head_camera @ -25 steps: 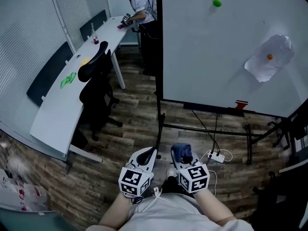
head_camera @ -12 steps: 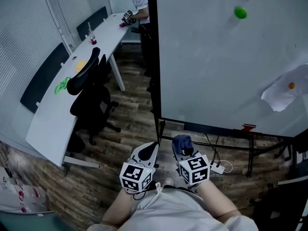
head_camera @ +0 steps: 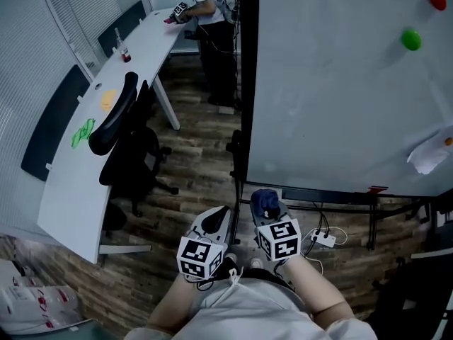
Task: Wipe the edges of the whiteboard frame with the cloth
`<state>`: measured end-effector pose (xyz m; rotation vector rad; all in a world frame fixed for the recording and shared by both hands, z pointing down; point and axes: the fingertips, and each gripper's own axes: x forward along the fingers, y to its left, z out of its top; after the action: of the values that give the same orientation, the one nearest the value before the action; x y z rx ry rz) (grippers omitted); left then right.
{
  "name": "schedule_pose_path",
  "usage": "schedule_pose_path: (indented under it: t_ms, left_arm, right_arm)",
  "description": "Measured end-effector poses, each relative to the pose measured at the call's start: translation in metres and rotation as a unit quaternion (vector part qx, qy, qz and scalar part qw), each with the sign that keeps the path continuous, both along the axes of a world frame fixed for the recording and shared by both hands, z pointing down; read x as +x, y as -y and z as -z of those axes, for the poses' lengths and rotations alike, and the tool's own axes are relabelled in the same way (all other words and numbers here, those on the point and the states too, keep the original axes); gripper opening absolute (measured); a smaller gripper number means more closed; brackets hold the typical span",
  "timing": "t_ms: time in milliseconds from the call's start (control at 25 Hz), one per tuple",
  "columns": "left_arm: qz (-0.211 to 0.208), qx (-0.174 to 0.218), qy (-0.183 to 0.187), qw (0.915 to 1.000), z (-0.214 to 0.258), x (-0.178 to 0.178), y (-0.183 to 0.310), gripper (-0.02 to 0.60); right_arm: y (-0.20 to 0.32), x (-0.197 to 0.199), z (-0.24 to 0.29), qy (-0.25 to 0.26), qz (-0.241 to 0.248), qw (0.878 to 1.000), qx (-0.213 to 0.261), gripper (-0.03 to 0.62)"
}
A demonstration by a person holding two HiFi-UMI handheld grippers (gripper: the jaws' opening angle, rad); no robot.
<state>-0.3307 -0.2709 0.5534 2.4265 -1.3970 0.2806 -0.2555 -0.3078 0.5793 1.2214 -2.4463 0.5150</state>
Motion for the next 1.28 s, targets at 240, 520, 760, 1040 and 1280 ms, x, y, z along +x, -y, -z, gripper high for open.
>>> schedule_pose_path:
  t_ms: [240,520,760,1040,1280]
  left_arm:
    - [0.008,-0.037,-0.004,0.9993,-0.033,-0.023,0.005,0.018]
    - [0.015,-0.054,-0.006,0.9984,-0.055,-0.038,0.011,0.018]
    - [0.01,-0.057,0.002,0.9983,-0.058,-0.031,0.006,0.018]
    - [0.026,-0.06,0.0,0.9978,-0.061,-0.037,0.008,0.018]
    - [0.031,-0.047,-0.009,0.9984,-0.05,-0.04,0.014,0.018]
  right_arm:
    - [0.027,-0.023,-0.041,-0.025,-0.005,0.999,-0.031,0.075]
    - [0.047,-0.035,-0.09,-0.054,-0.014,0.996,-0.072,0.075]
    - [0.062,-0.035,-0.105,-0.079,-0.007,0.995,-0.066,0.075]
    - [0.073,-0.047,-0.1,-0.081,0.013,0.994,-0.069,0.076]
    - [0.072,-0.049,-0.08,-0.087,0.024,0.994,-0.06,0.076]
